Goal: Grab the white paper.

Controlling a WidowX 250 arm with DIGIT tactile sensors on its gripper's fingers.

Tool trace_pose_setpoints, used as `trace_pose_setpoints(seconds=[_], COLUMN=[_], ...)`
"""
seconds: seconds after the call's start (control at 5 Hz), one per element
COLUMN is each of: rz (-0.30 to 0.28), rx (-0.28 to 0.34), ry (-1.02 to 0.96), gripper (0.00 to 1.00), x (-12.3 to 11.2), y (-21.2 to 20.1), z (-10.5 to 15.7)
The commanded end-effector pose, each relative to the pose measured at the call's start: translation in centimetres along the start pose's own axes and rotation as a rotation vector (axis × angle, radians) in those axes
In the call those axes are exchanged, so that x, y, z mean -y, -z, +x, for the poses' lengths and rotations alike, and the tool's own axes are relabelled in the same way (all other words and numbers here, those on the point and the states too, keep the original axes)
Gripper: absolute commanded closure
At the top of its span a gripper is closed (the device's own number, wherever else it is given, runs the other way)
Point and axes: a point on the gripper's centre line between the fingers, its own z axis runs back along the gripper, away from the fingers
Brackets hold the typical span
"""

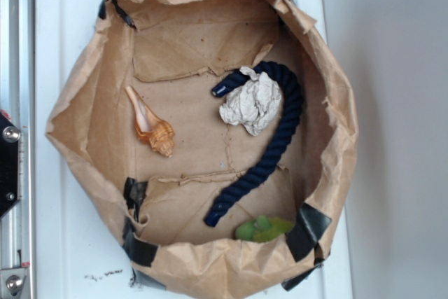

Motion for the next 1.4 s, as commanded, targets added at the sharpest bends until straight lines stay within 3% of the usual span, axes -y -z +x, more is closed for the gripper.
trace_pose_setpoints(seconds=[0.0,0.2,0.4,0.6,1.0,1.2], rz=[0.0,-0.001,-0.006,-0.02,-0.042,-0.02], rx=[0.0,0.035,0.065,0.14,0.245,0.238], ry=[0.0,-0.062,-0.089,-0.053,0.0,-0.031], gripper=[0.0,0.0,0.0,0.0,0.0,0.0], x=[0.0,0.5,0.8,0.1,-3.0,-2.9], y=[0.0,0.9,1.4,1.4,4.8,4.7], z=[0.0,4.9,7.8,5.6,8.1,8.8])
